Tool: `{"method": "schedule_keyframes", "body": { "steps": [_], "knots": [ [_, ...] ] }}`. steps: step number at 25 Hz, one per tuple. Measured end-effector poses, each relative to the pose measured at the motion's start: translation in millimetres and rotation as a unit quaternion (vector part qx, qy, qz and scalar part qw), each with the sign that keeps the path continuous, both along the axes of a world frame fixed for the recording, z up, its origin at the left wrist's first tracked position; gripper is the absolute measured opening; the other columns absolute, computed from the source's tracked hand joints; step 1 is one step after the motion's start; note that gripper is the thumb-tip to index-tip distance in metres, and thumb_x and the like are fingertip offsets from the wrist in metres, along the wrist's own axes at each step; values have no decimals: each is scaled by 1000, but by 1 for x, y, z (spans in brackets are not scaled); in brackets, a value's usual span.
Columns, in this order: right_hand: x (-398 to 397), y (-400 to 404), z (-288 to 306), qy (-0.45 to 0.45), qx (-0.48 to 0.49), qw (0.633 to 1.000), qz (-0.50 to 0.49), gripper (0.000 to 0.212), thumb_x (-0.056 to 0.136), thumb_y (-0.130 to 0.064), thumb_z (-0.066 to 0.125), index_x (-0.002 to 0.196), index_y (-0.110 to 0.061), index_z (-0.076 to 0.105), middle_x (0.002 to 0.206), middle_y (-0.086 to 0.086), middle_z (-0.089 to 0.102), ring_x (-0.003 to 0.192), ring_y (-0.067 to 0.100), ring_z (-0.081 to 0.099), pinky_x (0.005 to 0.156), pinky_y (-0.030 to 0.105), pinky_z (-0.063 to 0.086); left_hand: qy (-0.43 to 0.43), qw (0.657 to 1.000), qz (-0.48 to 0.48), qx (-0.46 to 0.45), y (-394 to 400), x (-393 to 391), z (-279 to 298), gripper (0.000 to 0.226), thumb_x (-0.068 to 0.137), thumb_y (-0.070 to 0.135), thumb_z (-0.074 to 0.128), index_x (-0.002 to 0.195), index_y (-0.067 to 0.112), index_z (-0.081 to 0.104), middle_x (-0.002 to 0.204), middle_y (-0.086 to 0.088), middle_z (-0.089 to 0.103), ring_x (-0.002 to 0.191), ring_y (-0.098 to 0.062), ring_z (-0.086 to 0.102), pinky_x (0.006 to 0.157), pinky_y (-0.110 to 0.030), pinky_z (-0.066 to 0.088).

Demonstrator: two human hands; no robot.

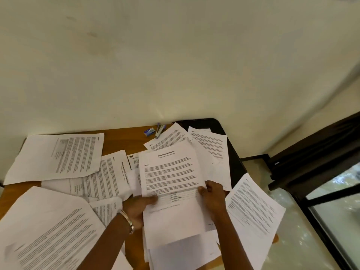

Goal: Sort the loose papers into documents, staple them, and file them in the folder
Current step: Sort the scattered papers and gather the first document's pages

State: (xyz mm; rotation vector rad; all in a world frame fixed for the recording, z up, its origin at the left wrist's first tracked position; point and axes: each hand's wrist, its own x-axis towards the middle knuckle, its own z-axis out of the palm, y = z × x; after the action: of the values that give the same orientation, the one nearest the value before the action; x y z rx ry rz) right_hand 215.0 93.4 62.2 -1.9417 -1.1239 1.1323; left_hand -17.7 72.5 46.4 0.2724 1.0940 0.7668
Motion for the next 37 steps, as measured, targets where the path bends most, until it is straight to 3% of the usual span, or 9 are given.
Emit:
{"method": "schedule_keyframes", "body": {
  "steps": [4,6,14,18,20,24,28,33,37],
  "knots": [
    [11,12,1,7,-85,993,78,6,91,-13,62,95,-13,67,93,-1,68,93,22,65,79,31,55,327,942,26,67,-4,16,-26,30,85,2,62,113,12,64,110,-8,66,94,-25,60,87,-32,47],
    [20,25,-2,-33,-80,994,72,13,92,-11,59,104,-12,65,97,-3,63,98,23,63,78,27,50,419,903,2,91,7,13,-28,28,87,8,59,113,14,66,113,-7,66,100,-26,59,88,-31,46],
    [51,110,-40,-171,-13,977,123,73,90,-45,58,147,-10,30,152,14,33,139,33,30,113,49,27,352,904,242,9,22,-8,-8,33,89,-4,53,121,0,56,120,-19,58,114,-39,51,97,-49,41],
    [58,117,-76,-345,-12,884,316,88,85,-74,21,151,-17,18,160,9,14,147,31,11,115,52,13,355,879,317,-37,18,-3,-8,31,88,-4,54,119,-4,56,122,-23,56,113,-43,51,97,-52,41],
    [62,103,-92,-393,29,868,302,89,84,-74,9,150,-16,25,158,7,22,146,29,18,115,54,6,360,870,335,-47,15,-5,-5,33,87,-4,54,120,-5,54,123,-24,55,114,-44,49,97,-51,40],
    [80,85,-102,-435,7,886,159,64,96,-53,36,142,-8,40,149,9,40,139,34,30,116,55,6,368,847,378,-69,-1,-11,-7,37,87,-5,55,123,-6,51,126,-26,53,115,-45,48,97,-50,40],
    [72,87,-87,-498,-31,856,134,57,93,-54,40,118,-6,58,128,14,56,126,37,41,111,60,15,369,841,389,-66,-12,-10,-15,38,87,-5,55,125,-6,50,126,-26,53,115,-45,49,99,-50,40],
    [45,96,-69,-439,34,876,199,69,88,-56,51,138,-10,41,137,14,47,129,32,38,103,51,31,360,848,387,-46,-17,-10,-16,37,87,-4,56,123,-2,52,125,-22,55,114,-43,49,97,-48,41],
    [28,90,-70,-414,-18,881,229,86,80,-59,64,143,-11,31,132,11,47,119,28,45,94,41,38,353,844,401,-48,-21,-18,-12,35,87,-3,57,122,-4,53,124,-24,55,113,-45,50,97,-51,41]
  ]
}}
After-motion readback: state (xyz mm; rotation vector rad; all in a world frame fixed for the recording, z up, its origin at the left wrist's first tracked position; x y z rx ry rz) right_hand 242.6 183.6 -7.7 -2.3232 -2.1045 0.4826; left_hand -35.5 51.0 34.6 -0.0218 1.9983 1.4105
